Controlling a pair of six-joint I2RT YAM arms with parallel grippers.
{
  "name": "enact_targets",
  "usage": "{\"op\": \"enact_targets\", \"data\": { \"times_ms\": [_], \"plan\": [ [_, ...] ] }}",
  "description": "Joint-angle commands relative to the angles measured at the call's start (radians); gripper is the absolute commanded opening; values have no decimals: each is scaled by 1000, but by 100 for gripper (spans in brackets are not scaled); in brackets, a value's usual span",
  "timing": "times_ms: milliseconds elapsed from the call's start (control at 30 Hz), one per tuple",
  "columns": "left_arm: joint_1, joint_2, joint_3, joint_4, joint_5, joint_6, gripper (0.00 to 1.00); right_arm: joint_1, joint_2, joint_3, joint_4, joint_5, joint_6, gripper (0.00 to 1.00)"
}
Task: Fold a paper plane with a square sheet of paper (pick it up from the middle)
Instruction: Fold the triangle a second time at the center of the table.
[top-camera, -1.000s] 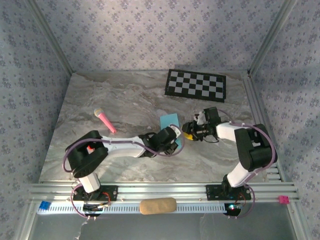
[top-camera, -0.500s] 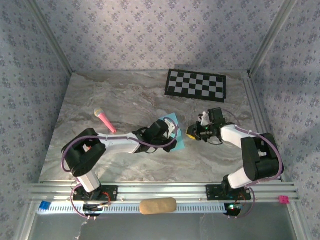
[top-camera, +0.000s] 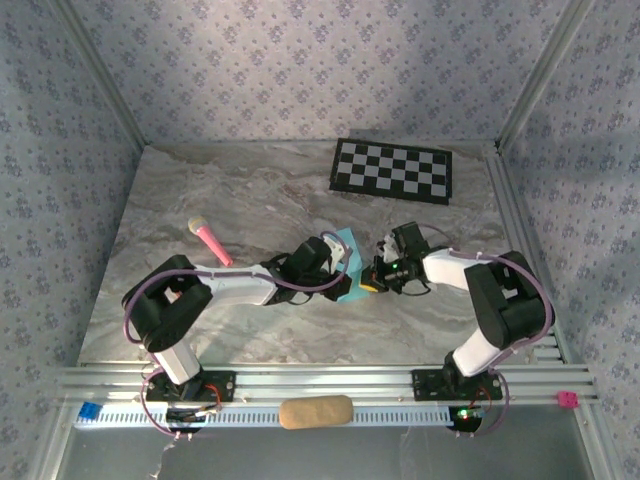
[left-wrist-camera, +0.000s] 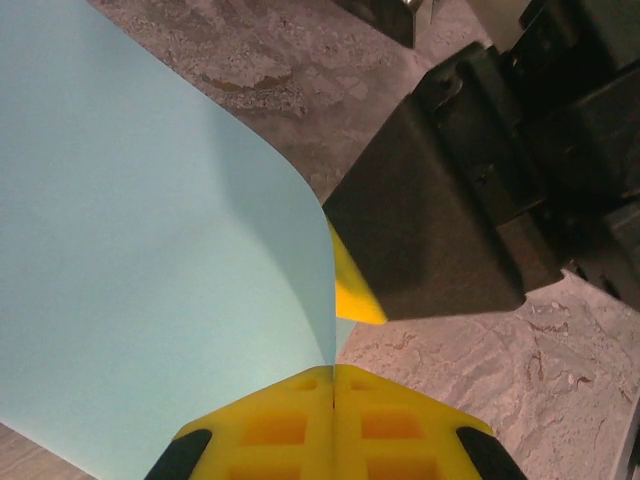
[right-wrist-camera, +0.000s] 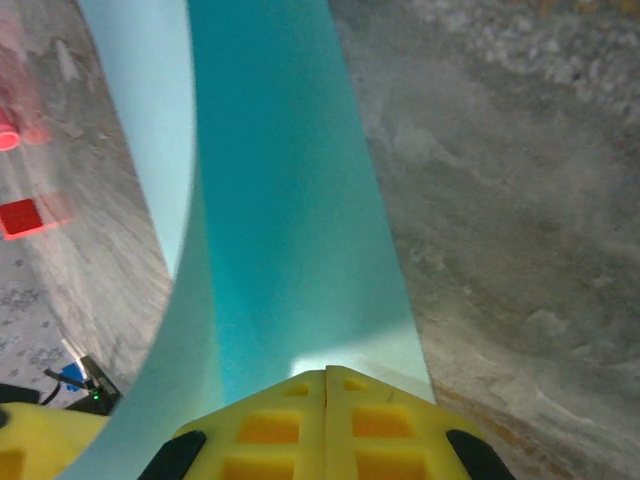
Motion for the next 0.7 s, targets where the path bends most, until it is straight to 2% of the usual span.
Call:
{"op": "enact_targets", "data": {
  "times_ms": [0, 133, 367, 667],
  "plan": [
    [11, 6, -15, 22, 14, -16, 0, 10, 31, 45, -98, 84, -61, 0],
    [34, 12, -27, 38, 31, -34, 0, 10, 53, 45, -183, 157, -127, 0],
    [87, 36, -11, 35, 80, -31, 0, 11, 76, 43, -181, 146, -141, 0],
    [115, 75, 45, -46, 56, 7, 2, 14, 69, 53, -179, 131, -140, 0]
  ]
}}
